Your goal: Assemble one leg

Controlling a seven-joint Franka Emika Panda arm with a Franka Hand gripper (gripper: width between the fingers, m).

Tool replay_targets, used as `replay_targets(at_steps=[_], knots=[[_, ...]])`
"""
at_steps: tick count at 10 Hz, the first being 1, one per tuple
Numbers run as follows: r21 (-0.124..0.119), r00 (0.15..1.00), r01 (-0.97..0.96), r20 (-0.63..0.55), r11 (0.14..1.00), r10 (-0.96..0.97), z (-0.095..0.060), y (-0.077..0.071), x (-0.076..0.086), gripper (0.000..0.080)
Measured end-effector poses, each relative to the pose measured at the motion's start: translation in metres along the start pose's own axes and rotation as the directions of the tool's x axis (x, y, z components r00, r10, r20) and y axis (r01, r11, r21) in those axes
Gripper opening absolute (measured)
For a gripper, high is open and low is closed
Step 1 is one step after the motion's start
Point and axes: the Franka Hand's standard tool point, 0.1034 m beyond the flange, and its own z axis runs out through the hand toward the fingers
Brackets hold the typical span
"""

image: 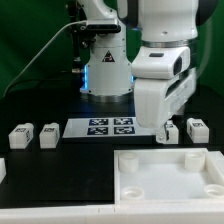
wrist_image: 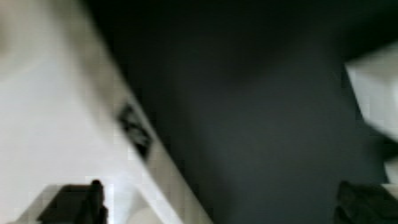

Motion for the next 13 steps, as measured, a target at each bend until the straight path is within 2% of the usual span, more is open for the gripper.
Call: replay_targets(at_steps=[1,2,4,6,10,11,12,13], knots=[[0.013,0.994,-0.108,-0.005,0.994,0.108,0.002,-0.011,0.009,0.0649],[0.016,0.966,-0.256,-0.016,0.966,0.257,0.004,-0.021,0.018,0.0649],[0.032,0.847,-0.530,-0.008,0.847,0.531,0.007,-0.040,0.036,0.0649],[0.045,0.746,-0.665,-0.003,0.746,0.666,0.008,-0.044,0.042,0.0649],[0.045,0.728,-0.685,0.026,0.727,0.685,0.009,-0.047,0.041,0.0649],[0.031,0.674,-0.738,0.100,0.674,0.732,0.011,-0.063,0.038,0.0649],[0.005,0.634,-0.758,0.246,0.653,0.734,0.008,-0.076,0.036,0.0649],[-0.008,0.594,-0.774,0.338,0.633,0.730,0.009,-0.077,0.040,0.0649]])
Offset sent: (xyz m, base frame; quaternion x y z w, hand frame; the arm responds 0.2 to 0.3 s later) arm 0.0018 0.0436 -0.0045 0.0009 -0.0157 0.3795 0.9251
